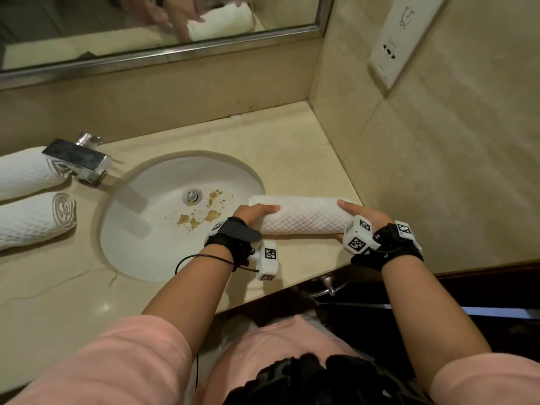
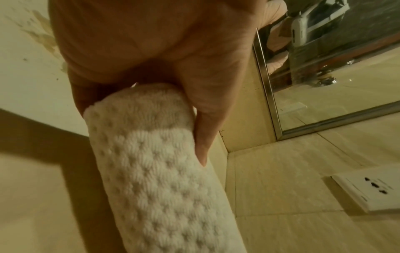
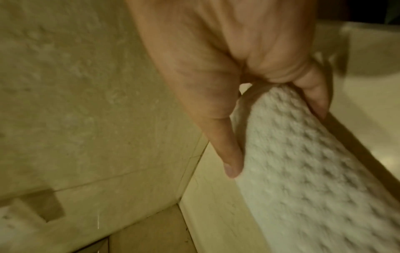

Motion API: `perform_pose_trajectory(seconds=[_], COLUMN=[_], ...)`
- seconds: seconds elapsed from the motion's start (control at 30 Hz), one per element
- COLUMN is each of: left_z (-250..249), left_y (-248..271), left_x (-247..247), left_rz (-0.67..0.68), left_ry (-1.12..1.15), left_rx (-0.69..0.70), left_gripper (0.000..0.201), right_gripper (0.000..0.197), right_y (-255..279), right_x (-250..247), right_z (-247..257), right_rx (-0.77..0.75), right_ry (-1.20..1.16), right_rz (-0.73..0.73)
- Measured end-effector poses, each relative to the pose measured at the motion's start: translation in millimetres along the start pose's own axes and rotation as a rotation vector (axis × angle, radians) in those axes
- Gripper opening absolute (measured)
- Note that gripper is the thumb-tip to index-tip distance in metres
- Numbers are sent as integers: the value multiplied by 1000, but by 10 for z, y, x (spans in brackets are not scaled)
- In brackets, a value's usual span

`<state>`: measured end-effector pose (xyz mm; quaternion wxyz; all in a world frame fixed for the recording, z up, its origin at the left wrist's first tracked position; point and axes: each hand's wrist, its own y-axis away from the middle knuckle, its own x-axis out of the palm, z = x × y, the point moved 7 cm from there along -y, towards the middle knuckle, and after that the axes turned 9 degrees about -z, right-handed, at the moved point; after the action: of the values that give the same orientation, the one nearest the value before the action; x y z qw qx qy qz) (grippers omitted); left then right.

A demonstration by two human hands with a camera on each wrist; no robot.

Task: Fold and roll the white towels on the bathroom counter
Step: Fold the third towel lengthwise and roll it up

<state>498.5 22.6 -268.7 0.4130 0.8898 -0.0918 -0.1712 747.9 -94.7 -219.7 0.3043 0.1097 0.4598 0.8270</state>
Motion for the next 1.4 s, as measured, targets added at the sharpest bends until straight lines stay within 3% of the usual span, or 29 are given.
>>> perform_pose_trajectory(seconds=[0.1,0.27,0.4,0.5,0.7,0.9,1.07,1.13,1.2,1.3,1.4], left_z=[31,102,3,-54,-47,-44,19,60,112,289,567], left_y=[-66,-210,-25,75,44,131,161,228,321,473,625], left_x=[14,38,33,53,67,-33,-609,-966,-1372,-2035,-2697], left_rz=[-23,-48,-27,4,-16,-52,-181,-239,-312,-413,-492], left_ry=[26,39,78,108,63,94,238,357,438,546,659], left_rx=[4,-10,-28,-41,-12,39,110,133,167,197,201], left_gripper=[96,110,94,58,58,42,64,68,71,53,34], right_gripper=[17,17,16,16,18,14,19,44,56,57,36], right_y=[92,56,101,135,131,133,218,277,352,466,701], right_x=[45,43,73,77,45,207,615,896,1235,1894,2654], right_z=[50,57,150,236,258,357,360,315,277,153,-39], right_rx=[-17,-17,-38,-56,-78,-27,-1,9,6,2,-5], right_ry=[-54,4,53,97,144,257,347,397,458,544,632], right_rz=[28,41,10,-1,58,117,171,209,242,346,441])
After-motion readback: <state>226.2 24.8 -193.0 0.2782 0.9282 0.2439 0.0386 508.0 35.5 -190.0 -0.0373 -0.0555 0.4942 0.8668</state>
